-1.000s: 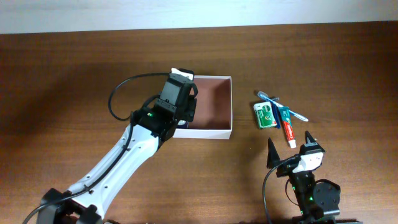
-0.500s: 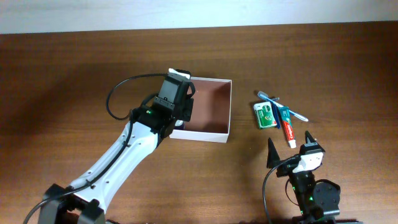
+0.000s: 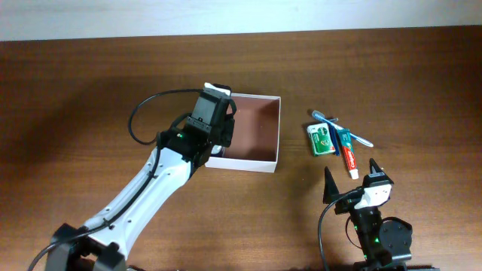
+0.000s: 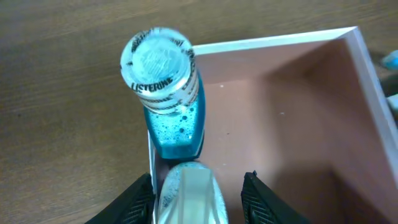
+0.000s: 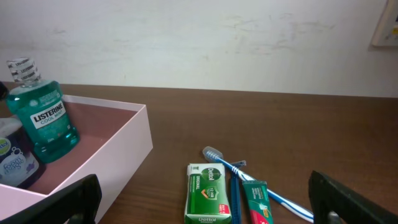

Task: Pack container
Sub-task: 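Lower the soap bottle into the box beside the Listerine and release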

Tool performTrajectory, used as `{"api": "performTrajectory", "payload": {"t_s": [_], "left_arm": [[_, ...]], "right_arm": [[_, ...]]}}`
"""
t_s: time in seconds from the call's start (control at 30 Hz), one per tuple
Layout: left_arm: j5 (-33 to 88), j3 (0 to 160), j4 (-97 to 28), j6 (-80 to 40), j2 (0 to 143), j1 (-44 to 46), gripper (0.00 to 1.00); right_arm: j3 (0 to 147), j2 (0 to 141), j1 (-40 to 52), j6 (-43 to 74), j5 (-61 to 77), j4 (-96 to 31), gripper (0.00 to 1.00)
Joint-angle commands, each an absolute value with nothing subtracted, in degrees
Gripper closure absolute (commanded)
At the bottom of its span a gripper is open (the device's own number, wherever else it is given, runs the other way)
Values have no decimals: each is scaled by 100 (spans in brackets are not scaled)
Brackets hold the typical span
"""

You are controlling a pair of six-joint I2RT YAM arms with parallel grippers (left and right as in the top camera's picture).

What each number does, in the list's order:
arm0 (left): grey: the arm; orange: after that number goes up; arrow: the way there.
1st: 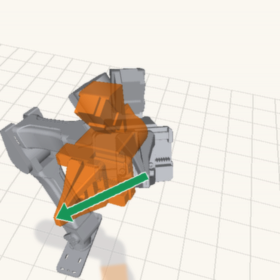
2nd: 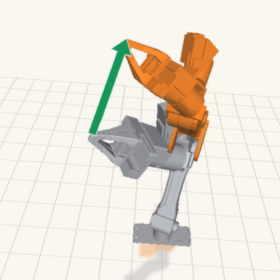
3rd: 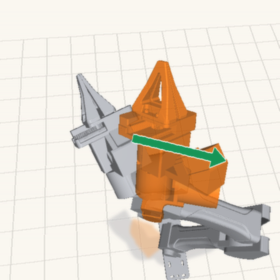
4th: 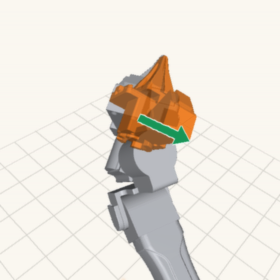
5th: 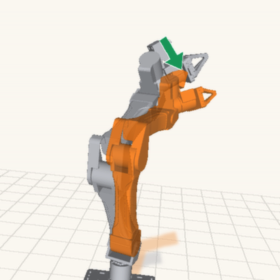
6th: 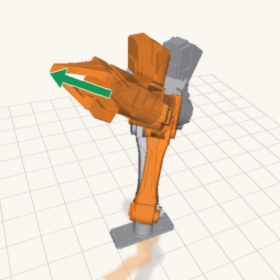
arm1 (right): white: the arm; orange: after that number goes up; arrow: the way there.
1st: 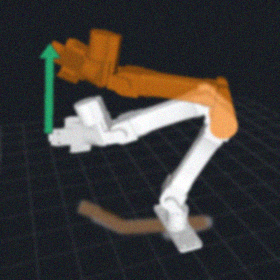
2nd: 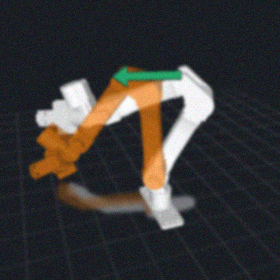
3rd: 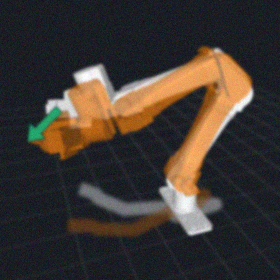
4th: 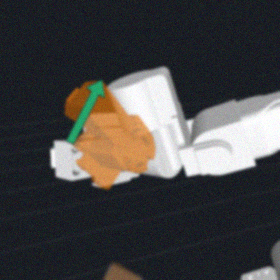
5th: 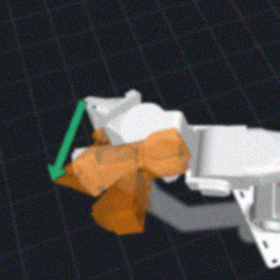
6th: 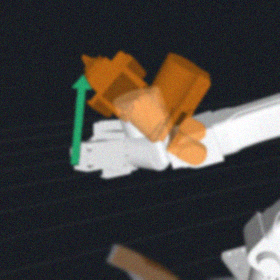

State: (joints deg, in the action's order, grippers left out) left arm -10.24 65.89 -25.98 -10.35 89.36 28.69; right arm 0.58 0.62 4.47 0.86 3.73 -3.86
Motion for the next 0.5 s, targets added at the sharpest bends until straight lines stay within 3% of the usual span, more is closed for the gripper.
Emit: {"api": "performTrajectory", "payload": {"t_s": [0.0, 0.23, 0.33, 0.47], "left_arm": [[-775, 6637, -2670, -1026, 8239, 2834, 53], [-904, 6637, -3124, -1096, 7225, 2832, 53], [-1577, 6637, -3293, -1450, 6932, 2829, 48], [-2281, 6637, -3586, -1892, 6925, 2652, 48]], "right_arm": [[32, 21, 401, 86, 386, -412, 1], [32, 21, 401, 86, 386, -412, 1], [32, 21, 401, 86, 386, -412, 1], [32, 21, 401, 86, 386, -412, 1]]}}
